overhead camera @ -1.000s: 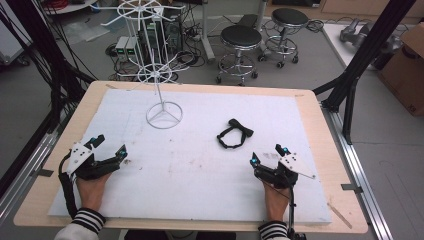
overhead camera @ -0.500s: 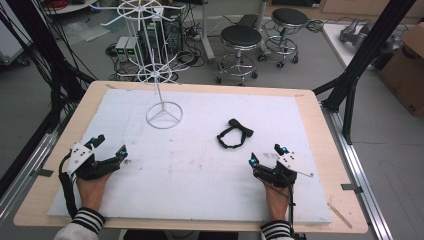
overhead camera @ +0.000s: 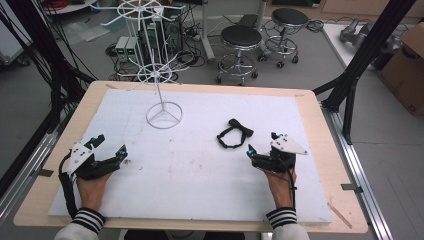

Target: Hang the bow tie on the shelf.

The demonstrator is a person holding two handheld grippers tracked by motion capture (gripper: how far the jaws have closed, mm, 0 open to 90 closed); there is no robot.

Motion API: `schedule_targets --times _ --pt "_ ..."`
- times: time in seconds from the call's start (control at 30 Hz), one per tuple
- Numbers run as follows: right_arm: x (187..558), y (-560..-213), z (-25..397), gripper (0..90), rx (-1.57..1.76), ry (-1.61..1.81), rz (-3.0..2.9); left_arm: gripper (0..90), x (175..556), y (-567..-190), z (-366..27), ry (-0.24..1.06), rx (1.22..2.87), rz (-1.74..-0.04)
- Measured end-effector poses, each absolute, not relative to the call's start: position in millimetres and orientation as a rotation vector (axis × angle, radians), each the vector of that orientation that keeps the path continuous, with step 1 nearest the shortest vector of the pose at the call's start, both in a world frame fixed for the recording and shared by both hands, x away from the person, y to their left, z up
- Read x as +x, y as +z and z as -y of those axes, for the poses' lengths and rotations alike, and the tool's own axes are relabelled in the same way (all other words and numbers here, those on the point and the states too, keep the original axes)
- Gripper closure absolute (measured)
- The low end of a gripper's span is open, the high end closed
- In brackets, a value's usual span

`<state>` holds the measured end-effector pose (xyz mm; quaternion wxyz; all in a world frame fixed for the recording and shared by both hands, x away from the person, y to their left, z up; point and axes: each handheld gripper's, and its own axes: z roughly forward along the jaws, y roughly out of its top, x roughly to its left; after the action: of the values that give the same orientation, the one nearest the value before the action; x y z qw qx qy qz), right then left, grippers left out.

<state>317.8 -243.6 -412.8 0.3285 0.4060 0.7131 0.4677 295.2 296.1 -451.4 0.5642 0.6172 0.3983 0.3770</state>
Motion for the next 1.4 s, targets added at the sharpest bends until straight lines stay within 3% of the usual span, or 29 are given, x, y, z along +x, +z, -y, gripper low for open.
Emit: schedule_targets --times 0.93,1.4 --pt "391 -391 248 9.2 1.056 1.113 -2.209 12.7 295 -452 -296 0.885 1.449 -0.933" --pt "421 -396 245 9.5 1.07 1.001 -2.328 12.8 295 -451 -296 0.889 1.456 -0.933"
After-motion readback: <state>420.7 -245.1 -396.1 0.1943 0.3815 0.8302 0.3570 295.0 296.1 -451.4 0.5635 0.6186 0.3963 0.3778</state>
